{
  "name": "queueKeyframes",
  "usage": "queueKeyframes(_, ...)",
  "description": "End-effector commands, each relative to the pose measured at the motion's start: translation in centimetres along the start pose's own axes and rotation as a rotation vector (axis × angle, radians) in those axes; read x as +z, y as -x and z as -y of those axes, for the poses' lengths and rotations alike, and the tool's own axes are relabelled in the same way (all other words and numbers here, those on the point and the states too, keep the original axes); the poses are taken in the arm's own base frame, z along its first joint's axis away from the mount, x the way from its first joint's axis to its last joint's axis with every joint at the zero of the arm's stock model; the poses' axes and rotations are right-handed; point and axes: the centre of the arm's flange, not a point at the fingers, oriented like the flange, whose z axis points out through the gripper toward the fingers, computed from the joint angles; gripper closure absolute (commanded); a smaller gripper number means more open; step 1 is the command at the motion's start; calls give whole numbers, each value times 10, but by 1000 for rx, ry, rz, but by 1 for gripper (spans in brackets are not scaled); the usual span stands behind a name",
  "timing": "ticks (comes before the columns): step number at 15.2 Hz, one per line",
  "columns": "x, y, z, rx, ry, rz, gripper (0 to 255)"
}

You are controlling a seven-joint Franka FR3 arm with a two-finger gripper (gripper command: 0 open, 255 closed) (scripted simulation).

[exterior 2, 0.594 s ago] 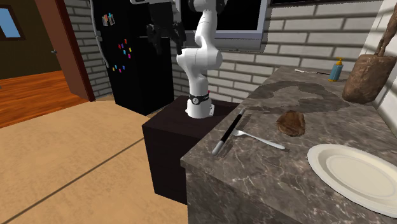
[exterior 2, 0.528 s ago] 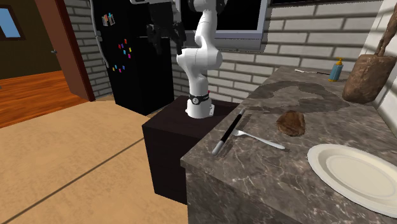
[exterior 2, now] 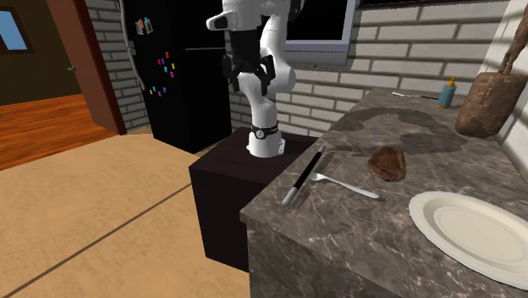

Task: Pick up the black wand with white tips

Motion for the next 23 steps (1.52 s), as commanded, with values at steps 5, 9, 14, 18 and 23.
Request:
queueKeyframes(5,48,8,65,17,25,-25,0)
queueKeyframes(9,82,11,109,28,42,-41,0)
queueKeyframes(14,126,13,162,41,63,-61,0)
queueKeyframes(18,161,14,204,52,80,-76,0)
queueKeyframes(23,186,11,208,53,81,-78,0)
